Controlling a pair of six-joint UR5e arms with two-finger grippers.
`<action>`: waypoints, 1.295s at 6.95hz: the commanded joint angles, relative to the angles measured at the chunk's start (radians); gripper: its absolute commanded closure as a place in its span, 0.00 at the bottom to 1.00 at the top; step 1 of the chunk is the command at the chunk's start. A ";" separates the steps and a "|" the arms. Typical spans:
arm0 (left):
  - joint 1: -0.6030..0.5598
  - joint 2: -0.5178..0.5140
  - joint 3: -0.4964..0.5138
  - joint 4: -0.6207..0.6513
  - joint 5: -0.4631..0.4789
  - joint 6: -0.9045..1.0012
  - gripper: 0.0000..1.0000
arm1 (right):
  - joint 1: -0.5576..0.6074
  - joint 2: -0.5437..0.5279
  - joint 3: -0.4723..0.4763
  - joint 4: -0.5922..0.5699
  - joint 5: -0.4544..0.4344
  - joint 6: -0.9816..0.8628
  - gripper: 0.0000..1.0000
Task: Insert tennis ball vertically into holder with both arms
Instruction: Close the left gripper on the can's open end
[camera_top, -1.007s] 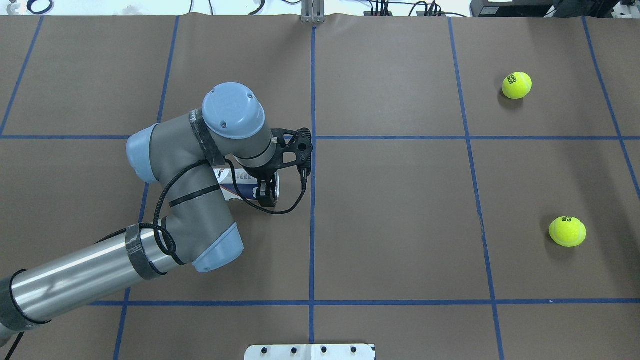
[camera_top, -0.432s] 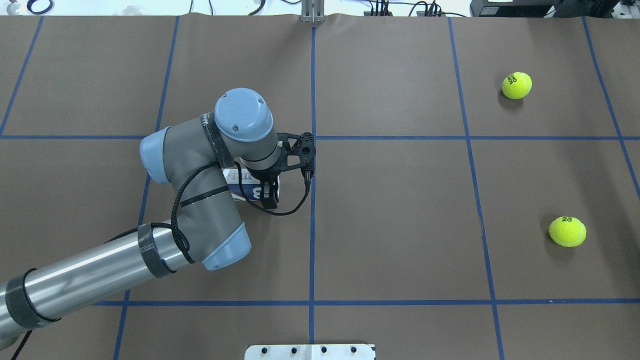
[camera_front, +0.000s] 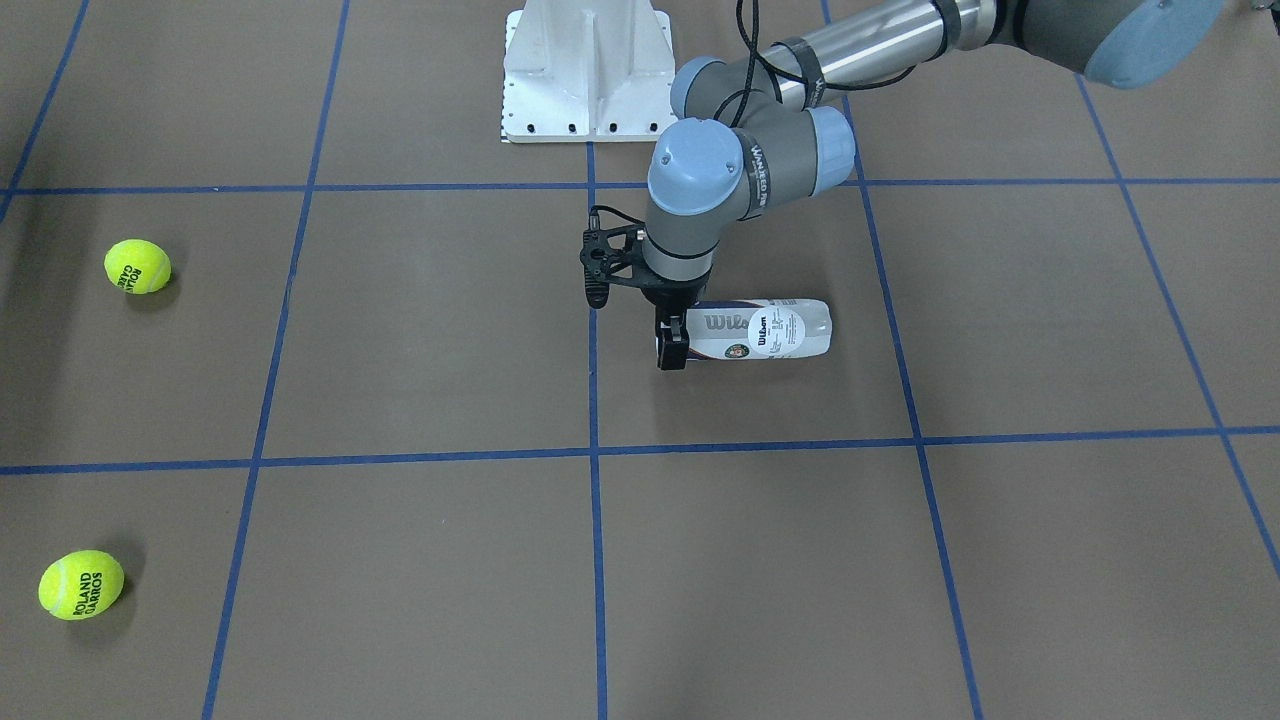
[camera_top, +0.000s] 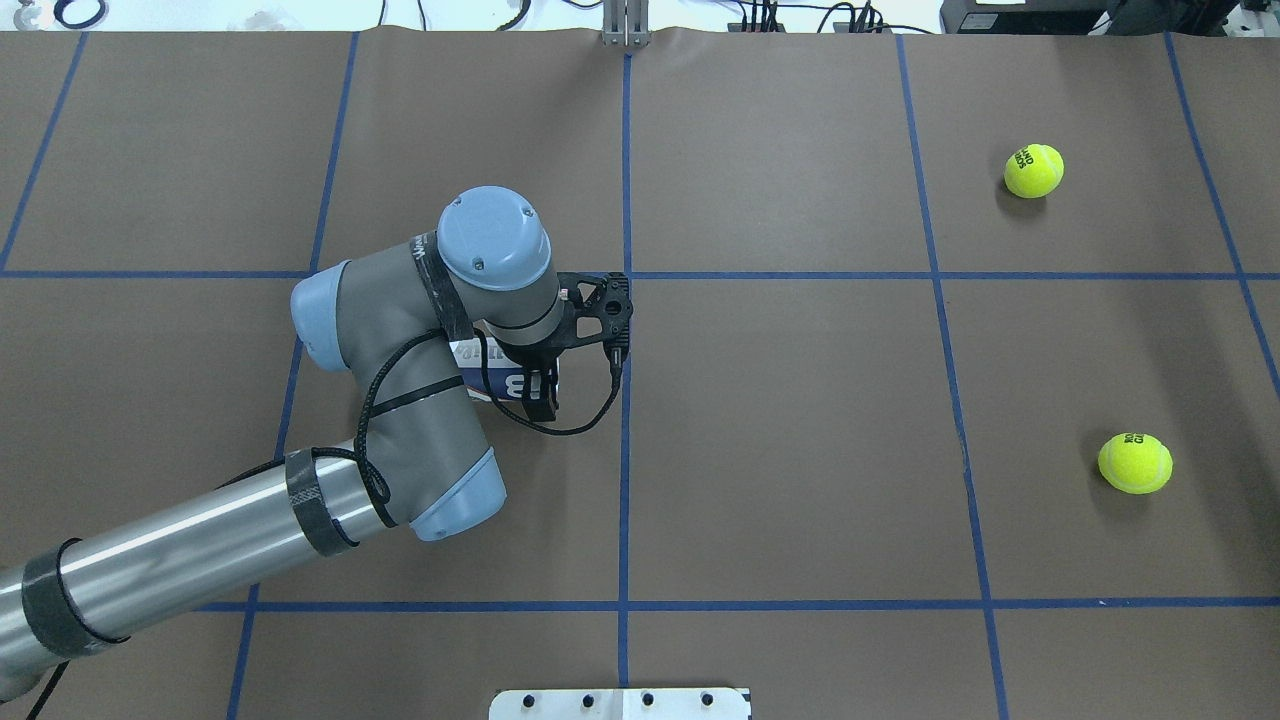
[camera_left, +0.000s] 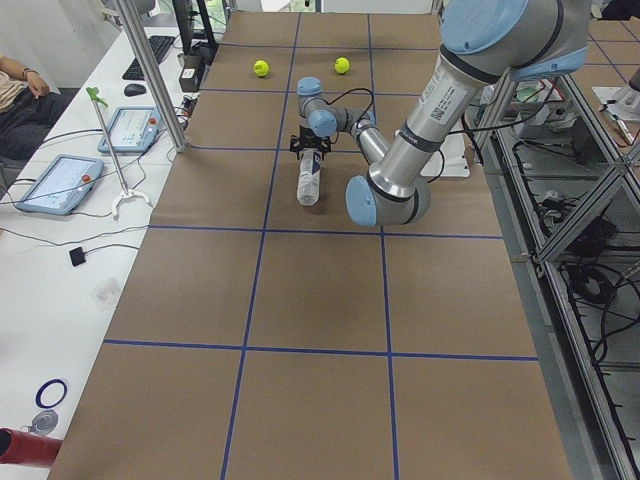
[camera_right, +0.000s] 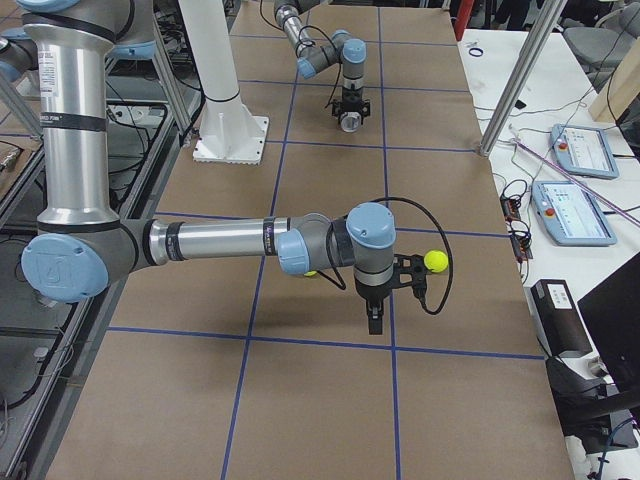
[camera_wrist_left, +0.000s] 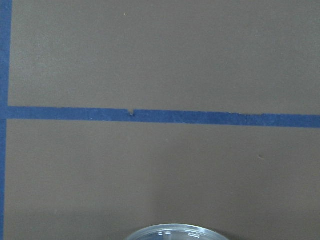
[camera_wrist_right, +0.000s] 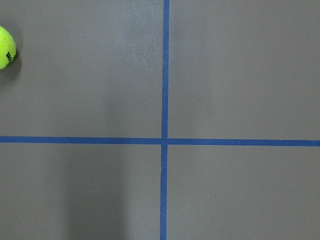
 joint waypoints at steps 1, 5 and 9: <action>0.003 0.003 0.004 -0.001 0.000 0.000 0.01 | 0.001 -0.002 0.000 0.000 0.000 0.000 0.00; 0.003 0.006 0.001 -0.001 0.047 0.006 0.22 | 0.001 -0.002 0.002 0.002 0.001 0.000 0.00; 0.003 0.001 -0.048 0.000 0.048 0.005 0.31 | 0.000 -0.002 0.003 0.000 0.001 0.000 0.00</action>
